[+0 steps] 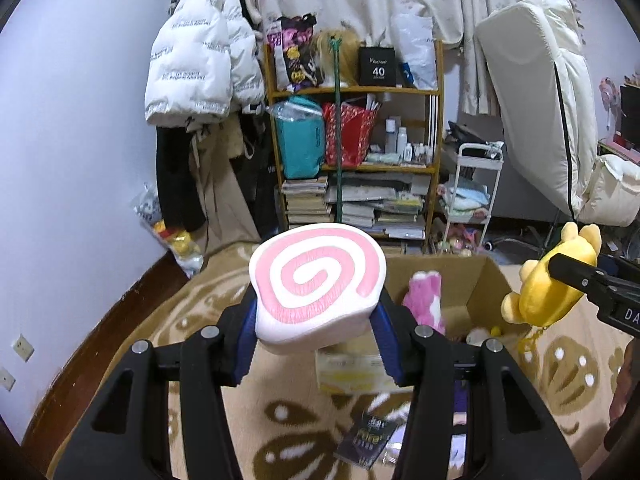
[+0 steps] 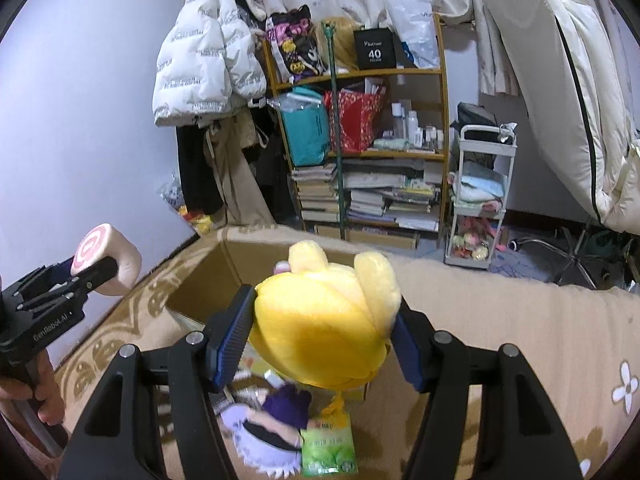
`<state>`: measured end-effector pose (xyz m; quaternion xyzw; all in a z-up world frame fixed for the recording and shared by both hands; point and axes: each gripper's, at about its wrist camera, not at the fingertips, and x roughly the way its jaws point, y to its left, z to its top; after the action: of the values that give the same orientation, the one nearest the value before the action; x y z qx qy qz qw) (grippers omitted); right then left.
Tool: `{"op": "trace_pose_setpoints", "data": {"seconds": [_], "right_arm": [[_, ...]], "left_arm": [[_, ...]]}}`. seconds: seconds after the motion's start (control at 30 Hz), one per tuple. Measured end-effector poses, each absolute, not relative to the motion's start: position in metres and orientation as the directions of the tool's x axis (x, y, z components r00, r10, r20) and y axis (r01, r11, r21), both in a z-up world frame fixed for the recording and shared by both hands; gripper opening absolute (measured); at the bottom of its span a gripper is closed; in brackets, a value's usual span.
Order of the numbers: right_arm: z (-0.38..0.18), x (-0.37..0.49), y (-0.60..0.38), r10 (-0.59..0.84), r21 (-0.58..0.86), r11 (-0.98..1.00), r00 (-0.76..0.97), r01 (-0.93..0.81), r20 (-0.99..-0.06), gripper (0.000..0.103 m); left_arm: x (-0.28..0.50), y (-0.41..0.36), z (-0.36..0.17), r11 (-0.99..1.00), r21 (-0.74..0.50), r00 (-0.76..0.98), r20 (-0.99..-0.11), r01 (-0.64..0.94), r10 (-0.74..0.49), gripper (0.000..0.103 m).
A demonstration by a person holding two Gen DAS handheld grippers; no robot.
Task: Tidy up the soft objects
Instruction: 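Carry the cake cushion over the box while the right tool carries the yellow plush there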
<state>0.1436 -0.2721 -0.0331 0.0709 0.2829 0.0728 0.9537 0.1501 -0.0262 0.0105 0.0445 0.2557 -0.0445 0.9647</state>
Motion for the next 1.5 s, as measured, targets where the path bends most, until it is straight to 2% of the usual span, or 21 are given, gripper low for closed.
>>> {"op": "trace_pose_setpoints", "data": {"seconds": [0.3, 0.6, 0.83, 1.13, 1.5], "right_arm": [[-0.019, 0.166, -0.277, 0.191, 0.191, 0.975, 0.864, -0.113, -0.466, 0.068], [-0.023, 0.179, -0.275, 0.164, 0.181, 0.979, 0.895, -0.096, -0.414, 0.068], [-0.048, 0.189, -0.269, 0.167, 0.160, 0.981, 0.891, -0.108, -0.421, 0.068], [-0.068, 0.197, -0.268, 0.186, 0.174, 0.978, 0.874, -0.118, -0.450, 0.069], [-0.084, 0.204, -0.261, 0.230, 0.205, 0.968, 0.841, -0.145, -0.490, 0.071]], "left_arm": [[0.176, -0.048, 0.018, 0.990, 0.060, 0.890, -0.448, 0.126, -0.086, 0.050], [0.186, -0.061, -0.008, 0.986, 0.068, 0.886, -0.452, 0.151, -0.104, 0.050], [0.194, -0.072, -0.031, 0.979, 0.114, 0.873, -0.480, 0.168, -0.093, 0.051], [0.205, -0.070, -0.048, 0.982, 0.098, 0.847, -0.525, 0.160, -0.086, 0.052], [0.210, -0.065, -0.064, 0.982, 0.090, 0.814, -0.575, 0.166, -0.085, 0.059]]}}
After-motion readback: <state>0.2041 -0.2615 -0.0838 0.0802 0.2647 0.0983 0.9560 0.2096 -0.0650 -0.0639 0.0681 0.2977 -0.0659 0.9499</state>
